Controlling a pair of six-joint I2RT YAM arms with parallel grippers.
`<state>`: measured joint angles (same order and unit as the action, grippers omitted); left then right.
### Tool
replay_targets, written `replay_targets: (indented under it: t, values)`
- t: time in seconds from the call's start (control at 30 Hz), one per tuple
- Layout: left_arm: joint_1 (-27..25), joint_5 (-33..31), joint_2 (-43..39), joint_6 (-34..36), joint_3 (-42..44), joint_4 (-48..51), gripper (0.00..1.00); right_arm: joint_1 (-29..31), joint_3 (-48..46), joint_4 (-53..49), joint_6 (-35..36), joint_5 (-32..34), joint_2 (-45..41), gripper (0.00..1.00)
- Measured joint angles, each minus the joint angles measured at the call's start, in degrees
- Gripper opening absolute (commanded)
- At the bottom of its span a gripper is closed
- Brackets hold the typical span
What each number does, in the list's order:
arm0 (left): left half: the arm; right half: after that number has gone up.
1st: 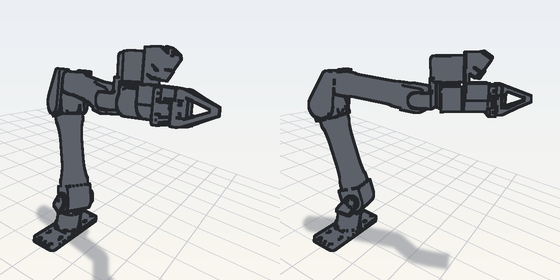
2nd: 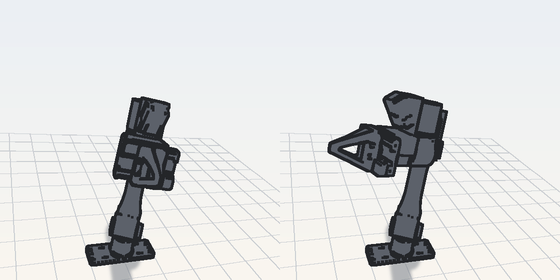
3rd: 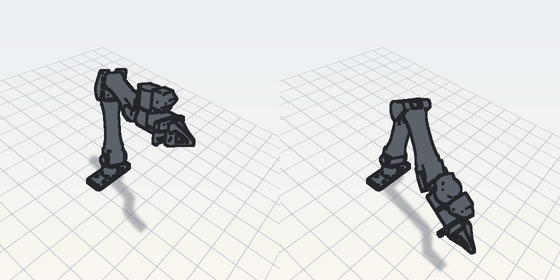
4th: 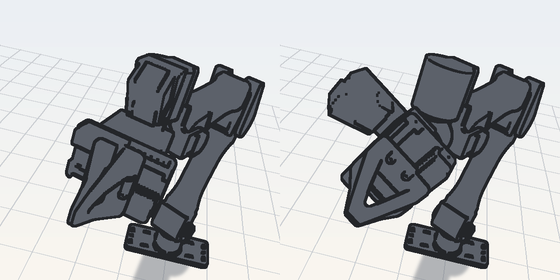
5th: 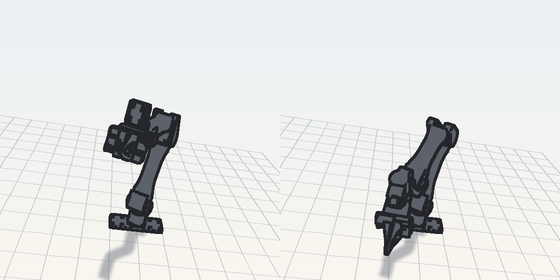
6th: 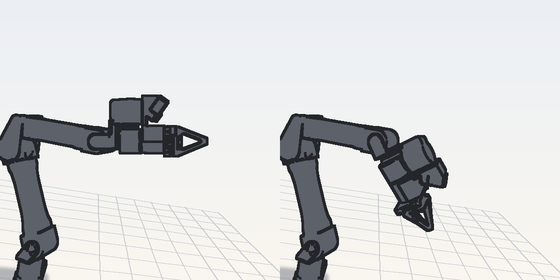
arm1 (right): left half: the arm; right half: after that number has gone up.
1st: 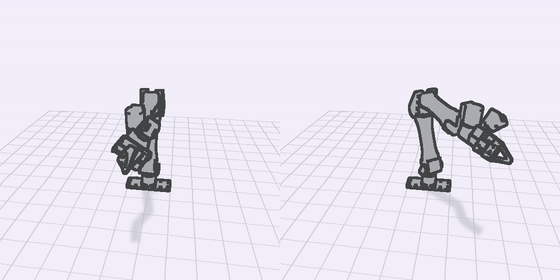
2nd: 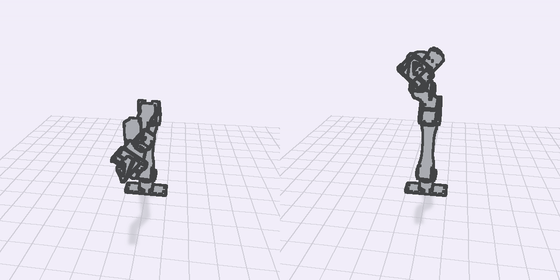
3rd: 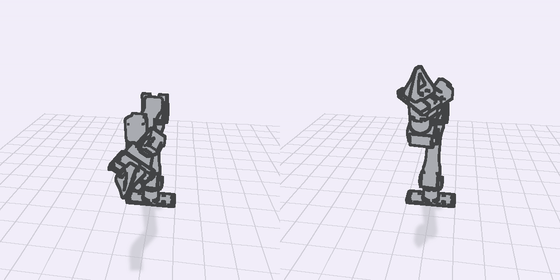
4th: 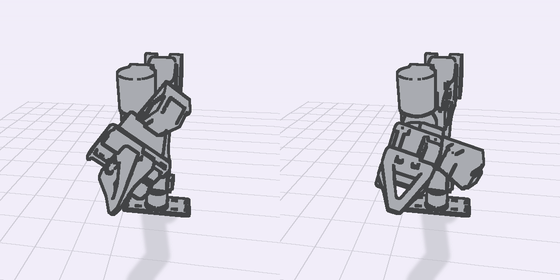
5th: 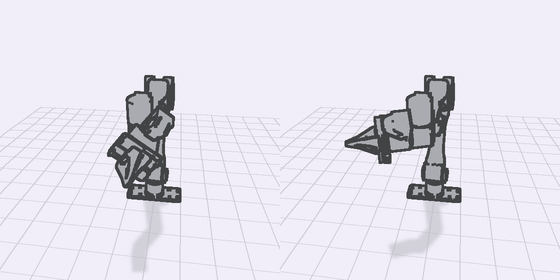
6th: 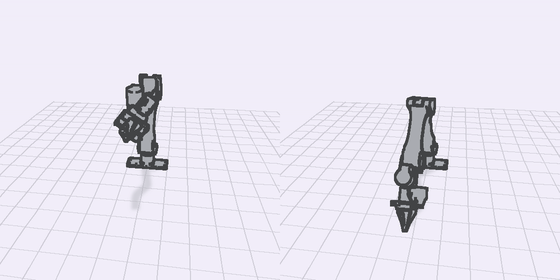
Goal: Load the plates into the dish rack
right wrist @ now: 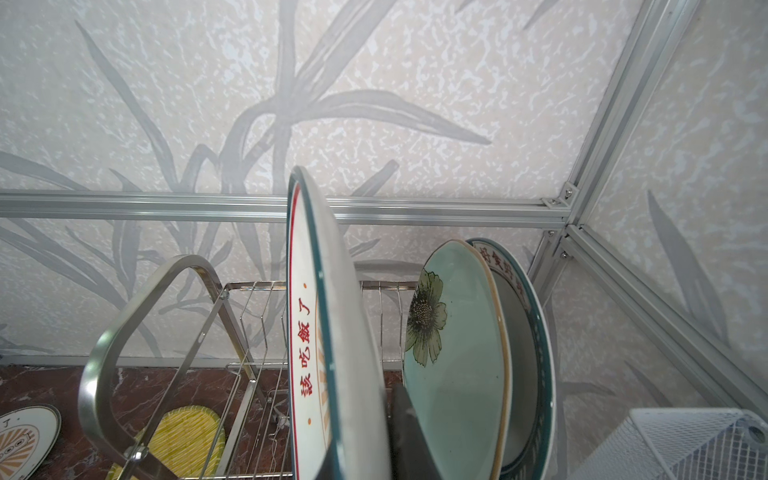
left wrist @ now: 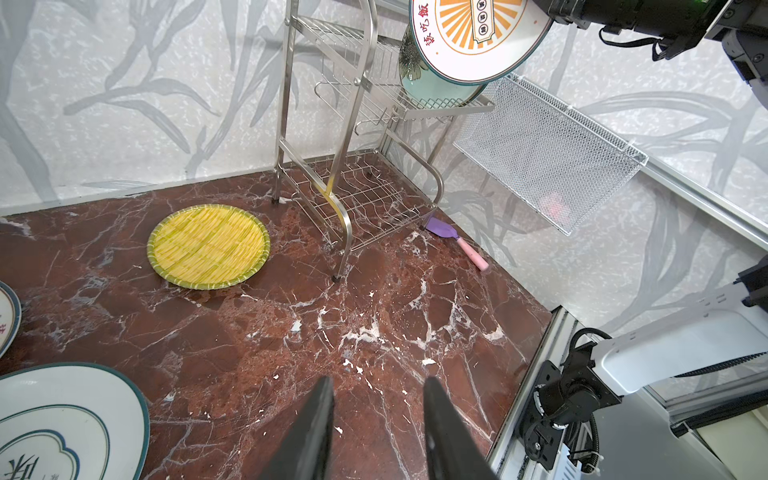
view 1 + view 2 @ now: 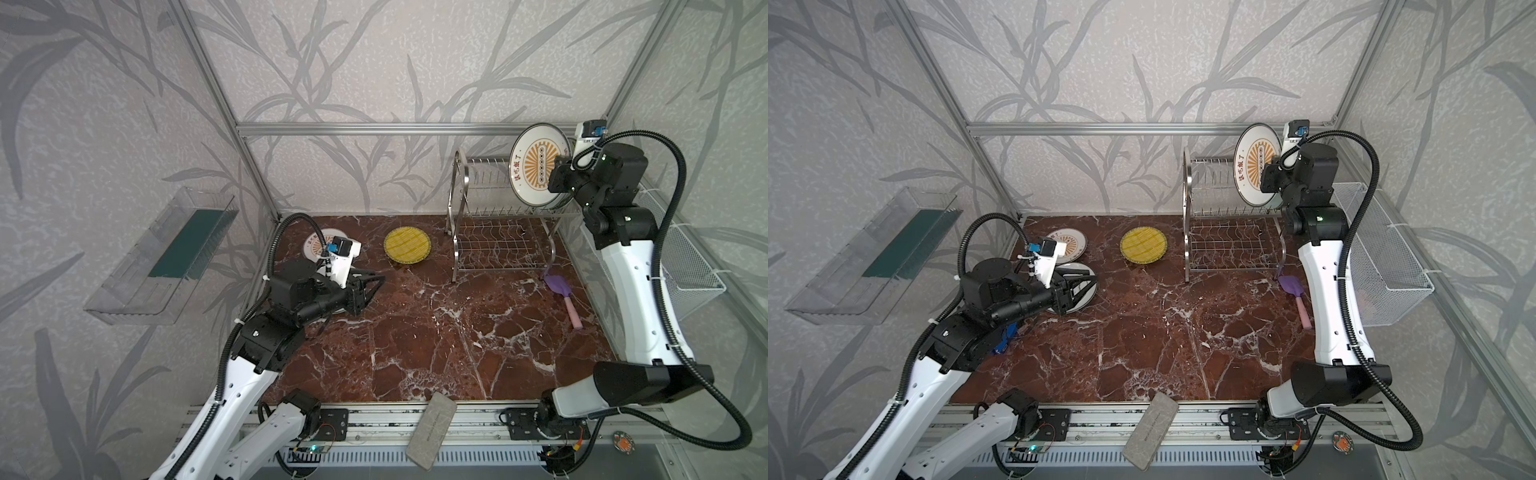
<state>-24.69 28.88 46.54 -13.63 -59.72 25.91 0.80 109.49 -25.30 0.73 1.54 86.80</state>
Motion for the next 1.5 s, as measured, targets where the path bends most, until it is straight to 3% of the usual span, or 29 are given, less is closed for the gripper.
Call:
replay_targets:
  t: [0.8, 1.5]
  values:
    - [0.00, -0.02, 0.13, 0.15, 0.22, 0.42, 0.35, -0.15, 3.26, -0.74, 5.18, 6.12, 6.64, 0.00]
    - [0.00, -0.04, 0.13, 0.17, 0.22, 0.68, 0.35, -0.37, 3.26, -0.66, 5.05, 8.59, 8.44, 0.00]
